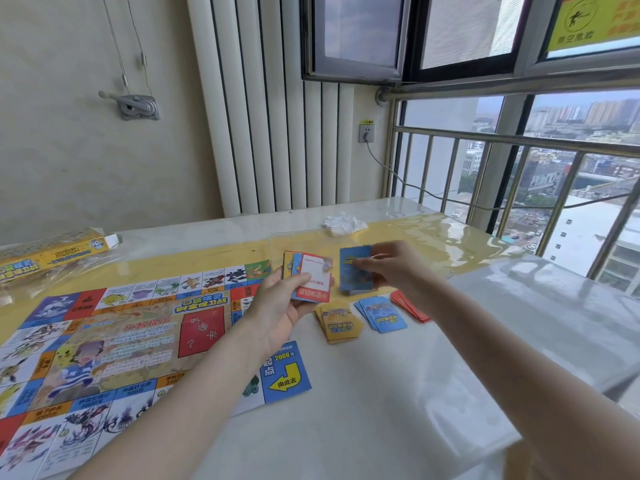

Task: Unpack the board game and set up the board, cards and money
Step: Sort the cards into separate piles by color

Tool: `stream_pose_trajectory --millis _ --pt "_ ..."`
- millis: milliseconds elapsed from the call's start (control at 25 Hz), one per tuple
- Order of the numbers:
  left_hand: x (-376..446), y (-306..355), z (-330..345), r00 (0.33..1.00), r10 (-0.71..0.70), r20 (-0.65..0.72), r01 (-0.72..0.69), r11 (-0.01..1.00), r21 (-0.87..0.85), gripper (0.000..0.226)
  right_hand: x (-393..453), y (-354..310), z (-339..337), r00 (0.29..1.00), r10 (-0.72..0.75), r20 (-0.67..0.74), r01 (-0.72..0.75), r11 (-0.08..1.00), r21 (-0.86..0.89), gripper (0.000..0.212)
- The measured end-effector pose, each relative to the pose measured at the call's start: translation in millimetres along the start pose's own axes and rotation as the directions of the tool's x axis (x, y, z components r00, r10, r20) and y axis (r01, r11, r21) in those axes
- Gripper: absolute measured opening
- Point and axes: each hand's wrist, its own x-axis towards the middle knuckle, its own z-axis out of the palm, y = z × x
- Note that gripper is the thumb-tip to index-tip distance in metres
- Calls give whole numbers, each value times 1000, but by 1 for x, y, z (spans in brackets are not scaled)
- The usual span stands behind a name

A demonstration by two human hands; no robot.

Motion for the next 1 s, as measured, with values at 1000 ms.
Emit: stream_pose_trajectory --millis 1000 --pt "14 -11 17 998 -47 -41 49 998 45 17 -16 -2 -31 985 123 123 -173 763 622 24"
